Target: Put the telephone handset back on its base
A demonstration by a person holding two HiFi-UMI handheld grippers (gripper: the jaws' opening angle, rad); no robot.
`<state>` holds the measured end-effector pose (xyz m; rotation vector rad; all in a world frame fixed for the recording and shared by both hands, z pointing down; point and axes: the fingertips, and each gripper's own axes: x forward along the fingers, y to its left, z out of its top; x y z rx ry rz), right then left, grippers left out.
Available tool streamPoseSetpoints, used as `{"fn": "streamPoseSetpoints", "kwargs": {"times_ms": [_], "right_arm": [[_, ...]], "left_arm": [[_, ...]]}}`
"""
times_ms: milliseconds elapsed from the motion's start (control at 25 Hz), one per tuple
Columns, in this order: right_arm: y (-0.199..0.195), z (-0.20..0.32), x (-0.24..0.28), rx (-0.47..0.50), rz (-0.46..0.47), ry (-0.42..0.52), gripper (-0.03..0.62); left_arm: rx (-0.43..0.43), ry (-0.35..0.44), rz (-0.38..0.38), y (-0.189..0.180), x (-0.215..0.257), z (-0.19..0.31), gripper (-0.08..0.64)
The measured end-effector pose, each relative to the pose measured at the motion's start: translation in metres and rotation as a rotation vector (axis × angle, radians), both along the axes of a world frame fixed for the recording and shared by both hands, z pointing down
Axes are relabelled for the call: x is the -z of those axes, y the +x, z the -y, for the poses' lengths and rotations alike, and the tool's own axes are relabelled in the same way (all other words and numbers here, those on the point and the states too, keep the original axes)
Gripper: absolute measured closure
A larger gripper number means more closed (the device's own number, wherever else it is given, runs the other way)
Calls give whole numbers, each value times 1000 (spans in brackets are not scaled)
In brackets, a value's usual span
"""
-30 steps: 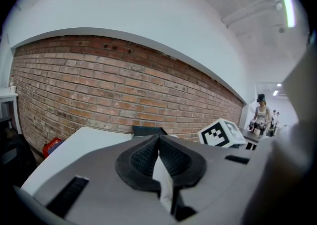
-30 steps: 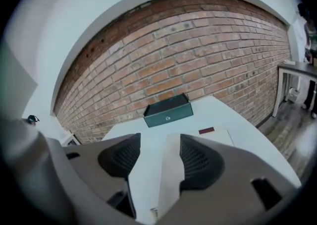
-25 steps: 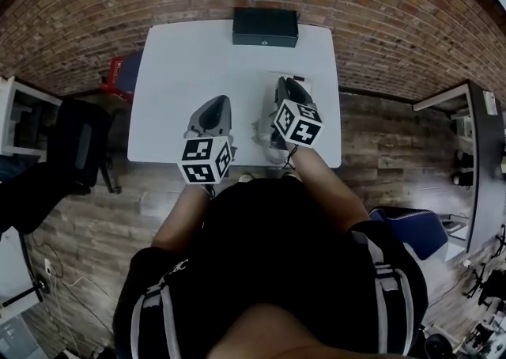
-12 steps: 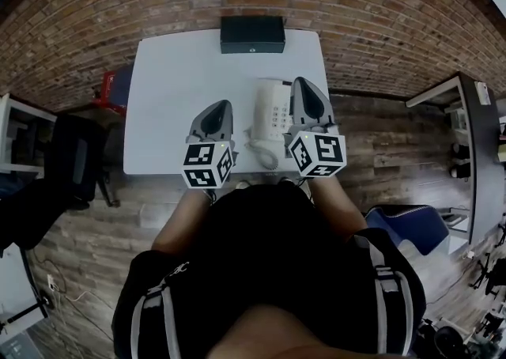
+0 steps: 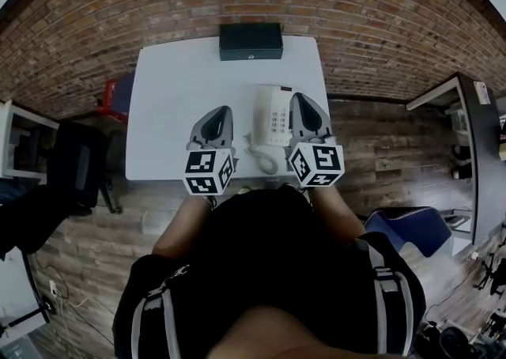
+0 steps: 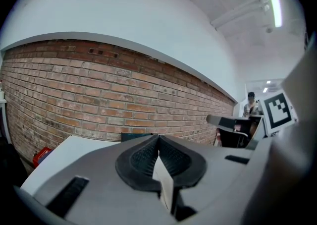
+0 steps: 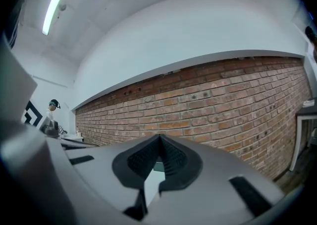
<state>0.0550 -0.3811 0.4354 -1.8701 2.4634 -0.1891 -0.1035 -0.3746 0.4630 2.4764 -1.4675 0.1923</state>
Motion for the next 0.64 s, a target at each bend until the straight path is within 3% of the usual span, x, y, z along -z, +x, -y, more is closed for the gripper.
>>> {"fn": "streamPoseSetpoints", "kwargs": {"times_ms": [640], "right_arm": [[-8, -6, -6, 6, -8, -23, 594]], "left_arm": [[-2, -8, 13, -3, -4, -5, 558]]}}
